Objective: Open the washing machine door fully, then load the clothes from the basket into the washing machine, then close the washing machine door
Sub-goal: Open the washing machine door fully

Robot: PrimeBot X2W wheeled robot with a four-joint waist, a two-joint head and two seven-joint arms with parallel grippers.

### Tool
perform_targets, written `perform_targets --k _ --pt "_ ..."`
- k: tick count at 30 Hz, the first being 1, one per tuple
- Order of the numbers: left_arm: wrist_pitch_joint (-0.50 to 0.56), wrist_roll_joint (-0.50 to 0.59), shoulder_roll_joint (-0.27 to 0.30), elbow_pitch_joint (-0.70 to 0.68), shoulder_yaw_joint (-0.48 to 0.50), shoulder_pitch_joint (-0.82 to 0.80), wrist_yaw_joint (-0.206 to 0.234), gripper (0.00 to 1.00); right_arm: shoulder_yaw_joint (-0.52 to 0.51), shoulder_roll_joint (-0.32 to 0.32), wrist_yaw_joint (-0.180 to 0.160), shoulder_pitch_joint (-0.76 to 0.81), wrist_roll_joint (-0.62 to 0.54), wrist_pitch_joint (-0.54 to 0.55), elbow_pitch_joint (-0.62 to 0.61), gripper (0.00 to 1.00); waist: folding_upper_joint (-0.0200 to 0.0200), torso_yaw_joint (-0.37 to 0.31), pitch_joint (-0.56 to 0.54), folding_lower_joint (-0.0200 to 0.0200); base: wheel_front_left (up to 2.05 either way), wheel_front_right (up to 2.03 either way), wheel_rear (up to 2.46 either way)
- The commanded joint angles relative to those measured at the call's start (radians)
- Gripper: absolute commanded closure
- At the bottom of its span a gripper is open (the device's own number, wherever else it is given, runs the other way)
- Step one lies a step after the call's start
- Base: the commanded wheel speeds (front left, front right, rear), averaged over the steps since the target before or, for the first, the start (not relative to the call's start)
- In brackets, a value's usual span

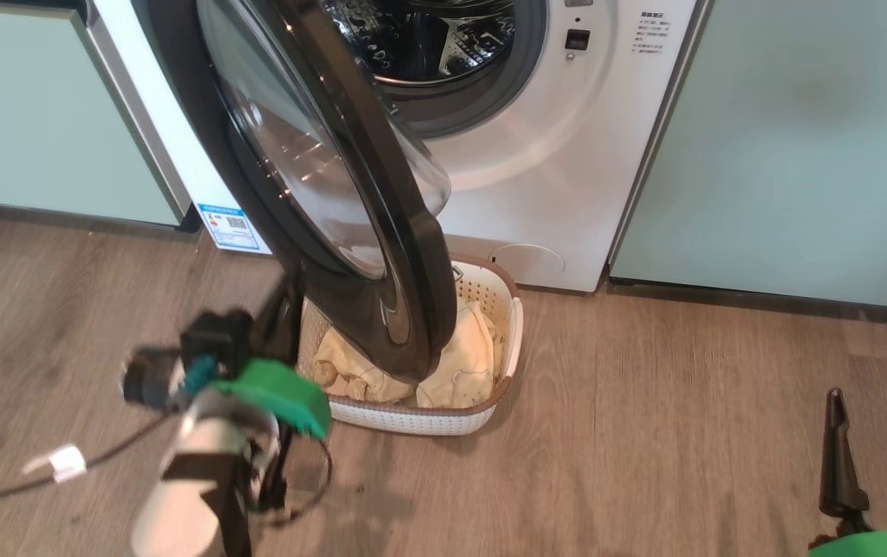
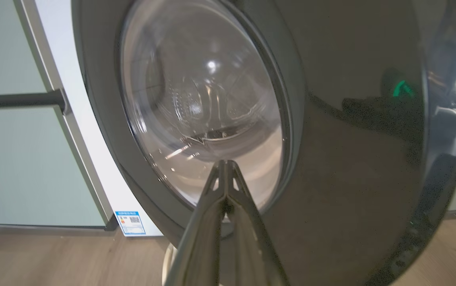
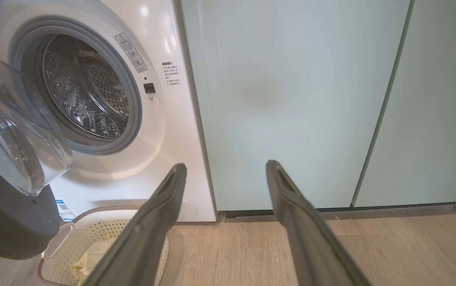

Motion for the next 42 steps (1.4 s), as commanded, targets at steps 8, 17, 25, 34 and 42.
perform_targets --k 8,17,25,34,42 --pt "-0.006 0.055 0.058 -0.232 0.066 -0.134 0.061 1.00 0.012 -0.012 -0.003 -0.023 0.011 -0.009 -0.035 0.00 0.0000 0.008 -0.007 -0.0001 0.00 0.00 0.00" --pt "0.007 0.092 0.068 -0.464 0.016 -0.272 0.061 1.00 0.005 -0.012 -0.003 -0.015 0.023 -0.009 -0.034 0.00 0.0000 0.015 -0.017 -0.0001 0.00 0.00 0.00" --pt "0.089 0.047 0.024 -0.557 -0.148 -0.329 0.025 1.00 0.016 -0.012 -0.003 -0.018 0.027 -0.009 -0.029 0.00 0.0000 -0.002 -0.019 -0.0001 0.00 0.00 0.00" --pt "0.167 -0.069 0.007 -0.568 -0.369 -0.265 0.044 1.00 0.014 -0.012 -0.003 -0.022 0.032 -0.009 -0.024 0.00 0.0000 -0.022 -0.009 -0.0001 0.00 0.00 0.00" --pt "0.206 -0.169 0.006 -0.552 -0.507 -0.198 0.085 1.00 0.007 -0.012 -0.003 -0.024 0.036 -0.009 -0.026 0.00 0.0000 -0.024 0.010 -0.0001 0.00 0.00 0.00"
